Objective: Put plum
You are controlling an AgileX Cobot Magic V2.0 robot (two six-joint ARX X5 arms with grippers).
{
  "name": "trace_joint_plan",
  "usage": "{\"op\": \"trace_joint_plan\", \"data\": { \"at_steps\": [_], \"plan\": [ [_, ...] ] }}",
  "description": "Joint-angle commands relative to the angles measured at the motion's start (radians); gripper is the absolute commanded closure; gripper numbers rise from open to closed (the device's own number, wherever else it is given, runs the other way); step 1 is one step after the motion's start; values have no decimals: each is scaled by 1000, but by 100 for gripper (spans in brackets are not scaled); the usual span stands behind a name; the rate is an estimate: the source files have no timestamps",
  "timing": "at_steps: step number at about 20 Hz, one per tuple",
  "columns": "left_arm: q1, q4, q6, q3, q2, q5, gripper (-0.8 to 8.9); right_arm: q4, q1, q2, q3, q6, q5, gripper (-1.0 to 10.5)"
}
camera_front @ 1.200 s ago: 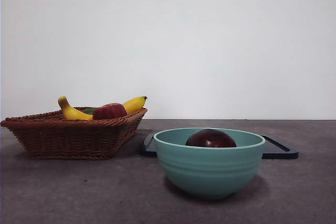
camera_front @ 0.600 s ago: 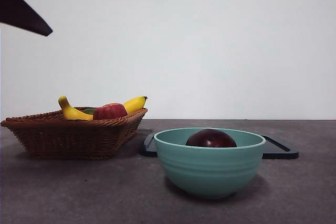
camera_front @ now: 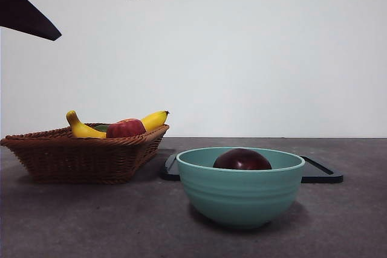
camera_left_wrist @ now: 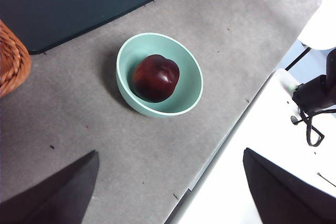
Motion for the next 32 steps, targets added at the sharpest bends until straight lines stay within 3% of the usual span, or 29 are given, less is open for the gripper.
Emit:
{"op": "trace_joint_plan", "data": {
  "at_steps": [1, 5, 12, 18, 23, 25, 32],
  "plan": [
    [-5, 12, -9, 8, 4, 5, 378, 37, 38, 50, -40, 38, -2, 574],
    [-5, 18, -9, 8, 4, 5, 378, 231, 122, 161, -146, 119, 30, 576],
    [-5, 18, -8, 8, 4, 5, 378, 448, 244, 418, -193, 135, 189, 634],
    [-5, 18, -8, 8, 4, 4, 378, 566, 289, 549, -193, 150, 266, 746],
    [-5, 18, -5, 8, 4, 4, 378, 598, 307, 611, -193, 151, 264, 843],
    [-5, 19, -5, 8, 4, 4, 378, 612, 307, 610, -190, 153, 263, 941],
    [-5, 21, 2, 8, 5, 3, 378, 606, 306, 591, -136, 178, 261, 941]
  ]
}}
